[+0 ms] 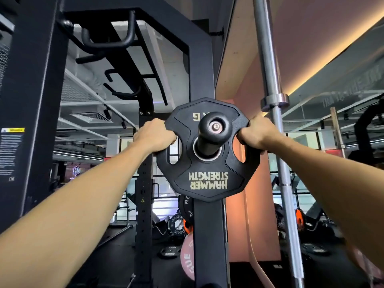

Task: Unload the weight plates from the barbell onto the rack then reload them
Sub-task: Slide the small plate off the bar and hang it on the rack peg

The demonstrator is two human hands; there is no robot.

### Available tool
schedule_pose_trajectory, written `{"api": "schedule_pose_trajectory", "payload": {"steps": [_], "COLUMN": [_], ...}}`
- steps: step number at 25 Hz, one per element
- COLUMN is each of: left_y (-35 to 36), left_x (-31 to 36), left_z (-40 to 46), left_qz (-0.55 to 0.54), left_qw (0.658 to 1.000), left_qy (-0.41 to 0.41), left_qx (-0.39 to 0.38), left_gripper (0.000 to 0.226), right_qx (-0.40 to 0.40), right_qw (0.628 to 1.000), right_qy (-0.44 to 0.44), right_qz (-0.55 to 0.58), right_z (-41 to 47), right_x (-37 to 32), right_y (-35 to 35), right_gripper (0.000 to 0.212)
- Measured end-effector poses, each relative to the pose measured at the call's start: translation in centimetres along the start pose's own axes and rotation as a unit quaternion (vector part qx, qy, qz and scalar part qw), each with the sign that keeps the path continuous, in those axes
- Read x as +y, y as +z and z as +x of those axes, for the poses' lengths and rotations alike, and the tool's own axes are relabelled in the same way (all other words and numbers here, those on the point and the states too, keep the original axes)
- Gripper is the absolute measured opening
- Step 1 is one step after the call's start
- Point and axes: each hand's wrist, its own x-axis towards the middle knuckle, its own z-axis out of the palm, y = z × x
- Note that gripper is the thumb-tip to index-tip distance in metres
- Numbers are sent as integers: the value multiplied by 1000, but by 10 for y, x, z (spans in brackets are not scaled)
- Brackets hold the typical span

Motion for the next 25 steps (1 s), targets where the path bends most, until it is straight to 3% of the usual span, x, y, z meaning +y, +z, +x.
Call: {"api": "schedule_pose_trajectory", "payload": {"steps": [7,12,16,18,21,25], "left_y": [26,31,42,38,33,31], "left_x": [-9,-15,-27,-29,-40,-76], "left_z": [18,-14,-70,-96,-151,-234], "left_qz": [-42,-37,-51,-72,-11,36], "left_qw": [999,997,995,991,985,961], "left_qy": [-4,-65,-69,-69,-39,-47], "left_qx": [14,37,-59,-87,-168,-271], "left_gripper": [20,37,55,48,34,39], "right_qx": [0,13,-68,-118,-203,-271], "right_qw": [998,993,978,975,972,959], "right_qy": [30,79,134,147,114,79], "right_qz": [54,84,142,118,42,10], "right_z": [16,-18,-71,-105,-169,-253], "right_x": [9,8,7,12,22,21], "right_y": [25,29,32,31,35,39], "right_gripper": [23,33,44,45,43,48]}}
